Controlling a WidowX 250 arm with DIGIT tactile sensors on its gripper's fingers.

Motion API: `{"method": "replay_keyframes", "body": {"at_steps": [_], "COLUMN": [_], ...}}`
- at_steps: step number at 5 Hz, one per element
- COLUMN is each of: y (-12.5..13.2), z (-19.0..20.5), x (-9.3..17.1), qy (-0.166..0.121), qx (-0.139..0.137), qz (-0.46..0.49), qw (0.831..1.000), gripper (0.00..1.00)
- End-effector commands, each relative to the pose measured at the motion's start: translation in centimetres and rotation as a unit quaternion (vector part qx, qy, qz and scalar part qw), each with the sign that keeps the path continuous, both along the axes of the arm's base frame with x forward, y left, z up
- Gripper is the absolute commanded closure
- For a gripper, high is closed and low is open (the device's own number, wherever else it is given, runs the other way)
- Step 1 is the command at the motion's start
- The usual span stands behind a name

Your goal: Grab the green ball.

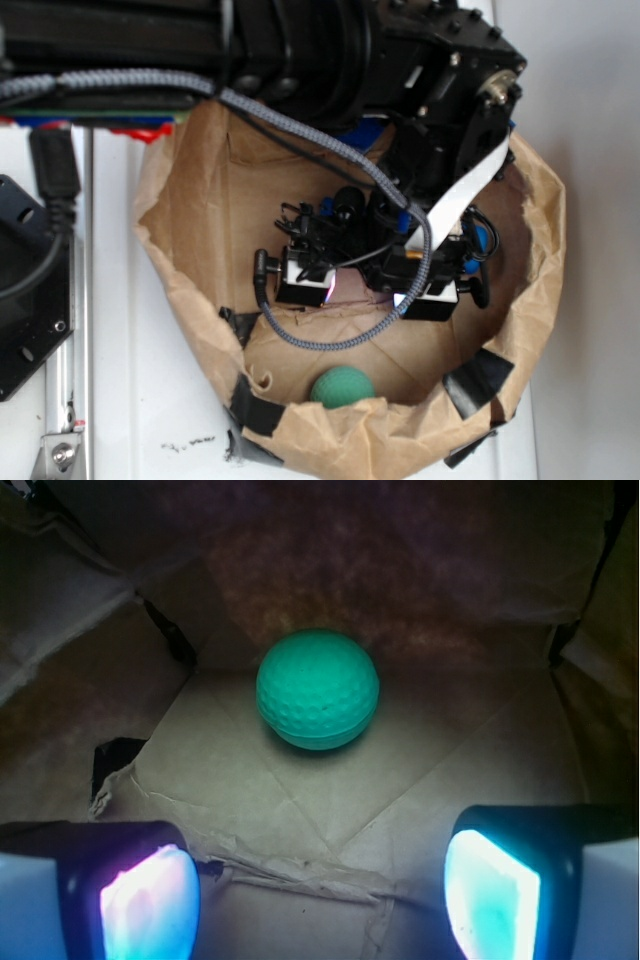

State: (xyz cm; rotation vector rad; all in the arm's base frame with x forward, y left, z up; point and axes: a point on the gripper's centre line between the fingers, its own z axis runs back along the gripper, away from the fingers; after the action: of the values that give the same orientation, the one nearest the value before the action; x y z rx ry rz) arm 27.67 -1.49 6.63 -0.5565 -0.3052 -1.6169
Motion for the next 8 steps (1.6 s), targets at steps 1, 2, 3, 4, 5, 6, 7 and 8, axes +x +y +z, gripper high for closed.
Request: {"method": "replay_keyframes", "body": {"at_steps": [1,2,3,4,5,6,7,8], "y": [-0.9,-0.9,-1.4,-2.1,-2.8,-3.2,-4.0,-4.6], "z": [1.8,1.8,2.4,2.6,2.4,1.7,1.3,1.1], "x": [0.0,0.0,-1.2,-1.2,-1.7,-1.0,-1.2,-1.1], "qy": [-0.026,-0.026,-0.039,-0.045,-0.063,-0.071,-0.085,-0.070], "qx": [0.002,0.002,-0.027,-0.031,-0.019,-0.027,-0.034,-0.034], "qz": [-0.011,-0.011,0.014,-0.005,-0.008,0.017,0.041,0.062], "qw": [1.000,1.000,0.999,0.998,0.998,0.997,0.995,0.995], "gripper": [0.00,0.00,0.00,0.00,0.00,0.00,0.00,0.00]}}
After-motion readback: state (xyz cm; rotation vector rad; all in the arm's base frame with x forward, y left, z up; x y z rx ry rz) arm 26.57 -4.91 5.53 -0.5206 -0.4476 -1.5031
